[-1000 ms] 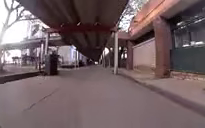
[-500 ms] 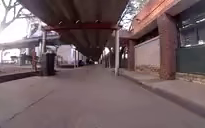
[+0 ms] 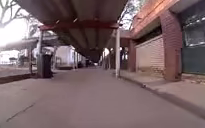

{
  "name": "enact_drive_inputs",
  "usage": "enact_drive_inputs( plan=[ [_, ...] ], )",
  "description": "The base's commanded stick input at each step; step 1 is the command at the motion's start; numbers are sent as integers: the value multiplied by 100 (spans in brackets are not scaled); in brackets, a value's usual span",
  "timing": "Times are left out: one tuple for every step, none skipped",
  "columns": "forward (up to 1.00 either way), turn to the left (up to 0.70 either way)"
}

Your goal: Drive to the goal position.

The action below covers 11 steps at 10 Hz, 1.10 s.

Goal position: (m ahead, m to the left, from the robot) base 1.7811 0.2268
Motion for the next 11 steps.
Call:
enact_drive_inputs(
  plan=[
    [70,0],
    [70,0],
    [70,0],
    [70,0],
    [70,0],
    [70,0],
    [70,0],
    [70,0],
    [70,0],
    [70,0],
    [70,0]
  ],
)
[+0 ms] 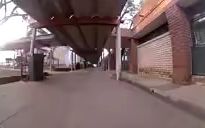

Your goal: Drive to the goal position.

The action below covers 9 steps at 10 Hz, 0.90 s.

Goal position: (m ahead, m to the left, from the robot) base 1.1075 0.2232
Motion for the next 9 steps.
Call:
enact_drive_inputs(
  plan=[
    [70,0],
    [70,0],
    [70,0],
    [70,0],
    [70,0],
    [70,0],
    [70,0],
    [70,0],
    [70,0]
  ],
)
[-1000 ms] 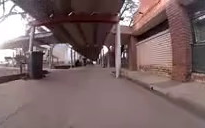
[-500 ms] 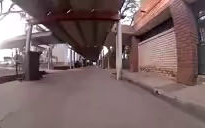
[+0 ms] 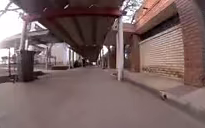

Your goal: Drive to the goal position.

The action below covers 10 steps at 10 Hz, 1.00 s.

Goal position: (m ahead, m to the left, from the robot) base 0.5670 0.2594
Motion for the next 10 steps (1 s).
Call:
enact_drive_inputs(
  plan=[
    [70,0],
    [70,0],
    [68,0],
    [64,0],
    [59,0],
    [55,0],
    [50,0],
    [45,0],
    [41,0],
    [36,0]
  ],
)
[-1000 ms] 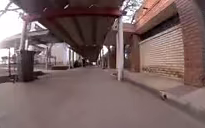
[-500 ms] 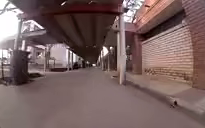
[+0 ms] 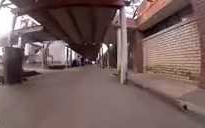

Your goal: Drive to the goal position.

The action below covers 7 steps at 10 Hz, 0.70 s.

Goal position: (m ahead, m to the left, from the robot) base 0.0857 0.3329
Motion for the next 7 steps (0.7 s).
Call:
enact_drive_inputs(
  plan=[
    [30,0],
    [14,0],
    [0,0],
    [0,0],
    [0,0],
    [0,0],
    [0,0]
  ],
)
